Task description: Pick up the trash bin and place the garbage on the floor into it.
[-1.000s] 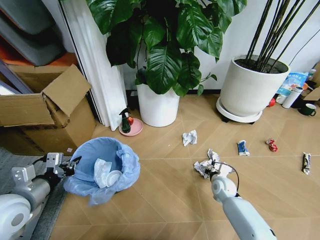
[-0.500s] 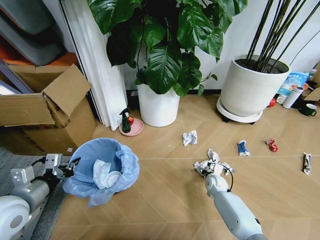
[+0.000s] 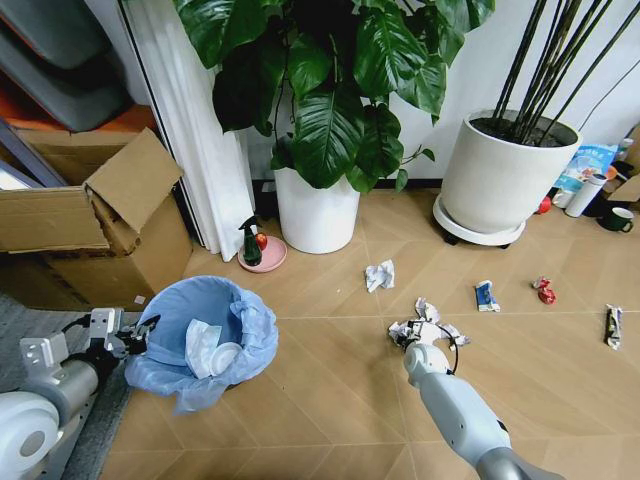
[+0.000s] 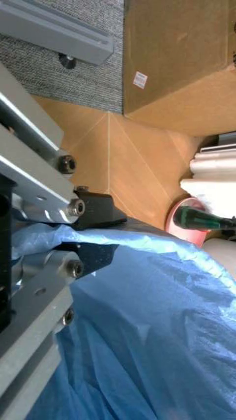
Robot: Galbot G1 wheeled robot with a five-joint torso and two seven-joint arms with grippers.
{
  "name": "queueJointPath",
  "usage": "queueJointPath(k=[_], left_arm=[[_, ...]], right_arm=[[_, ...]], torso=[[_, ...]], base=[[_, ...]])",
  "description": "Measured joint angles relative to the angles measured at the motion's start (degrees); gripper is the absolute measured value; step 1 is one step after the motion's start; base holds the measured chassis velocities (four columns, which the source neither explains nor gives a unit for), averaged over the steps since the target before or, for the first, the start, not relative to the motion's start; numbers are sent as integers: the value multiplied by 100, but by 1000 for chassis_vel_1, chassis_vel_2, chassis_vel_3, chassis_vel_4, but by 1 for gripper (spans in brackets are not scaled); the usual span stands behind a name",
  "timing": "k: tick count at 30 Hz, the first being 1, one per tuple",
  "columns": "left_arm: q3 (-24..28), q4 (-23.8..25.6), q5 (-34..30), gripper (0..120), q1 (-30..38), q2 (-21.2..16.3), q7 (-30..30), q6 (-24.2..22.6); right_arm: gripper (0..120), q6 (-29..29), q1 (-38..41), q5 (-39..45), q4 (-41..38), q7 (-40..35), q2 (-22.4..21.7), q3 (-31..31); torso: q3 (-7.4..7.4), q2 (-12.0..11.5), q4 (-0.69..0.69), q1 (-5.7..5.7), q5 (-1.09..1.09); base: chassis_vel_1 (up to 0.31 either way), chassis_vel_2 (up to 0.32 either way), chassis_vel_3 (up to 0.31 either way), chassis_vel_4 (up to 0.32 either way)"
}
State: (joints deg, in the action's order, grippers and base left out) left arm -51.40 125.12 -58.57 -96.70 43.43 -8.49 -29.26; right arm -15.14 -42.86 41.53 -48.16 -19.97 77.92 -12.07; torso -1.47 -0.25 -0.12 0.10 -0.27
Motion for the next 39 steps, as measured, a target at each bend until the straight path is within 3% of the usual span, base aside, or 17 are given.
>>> queueJointPath(k=[8,10,16,20,21,29,36,39], left_arm=[[-14,-8,0,0,-4,8,0,0],[-3,-8,6,0,-6,33,2,0],[12,2,18,0,-7,44,4,0],[2,41,19,0,-32,1,3,0],[2,41,19,0,-32,1,3,0],[27,60,17,0,-128,-6,-23,0],[78,60,6,0,-113,-82,-88,-3],[83,35,-12,0,-113,-129,-96,-5]], right_arm=[[13,-32,-77,48,-140,33,-75,43],[1,-63,-202,119,-326,28,-162,94],[0,-88,-381,229,-732,25,-336,161],[0,-192,-811,550,-2021,77,-773,332],[0,-192,-811,550,-2021,77,-773,332],[0,-114,-1314,1087,-4481,692,-2119,643],[0,-47,-1171,1866,-5584,578,-2447,955],[0,234,-923,1918,-5768,1008,-2514,1162]], torso=[[0,0,0,0,1],[0,0,-1,0,1],[0,0,0,0,1],[0,0,-1,0,2],[0,0,-1,0,2],[1,0,-2,0,1],[0,0,-1,0,2],[0,0,0,0,2]], base=[[0,0,0,0],[0,0,0,0],[0,0,0,0],[0,0,0,0],[0,0,0,0],[0,0,0,0],[0,0,0,0],[0,0,0,0]])
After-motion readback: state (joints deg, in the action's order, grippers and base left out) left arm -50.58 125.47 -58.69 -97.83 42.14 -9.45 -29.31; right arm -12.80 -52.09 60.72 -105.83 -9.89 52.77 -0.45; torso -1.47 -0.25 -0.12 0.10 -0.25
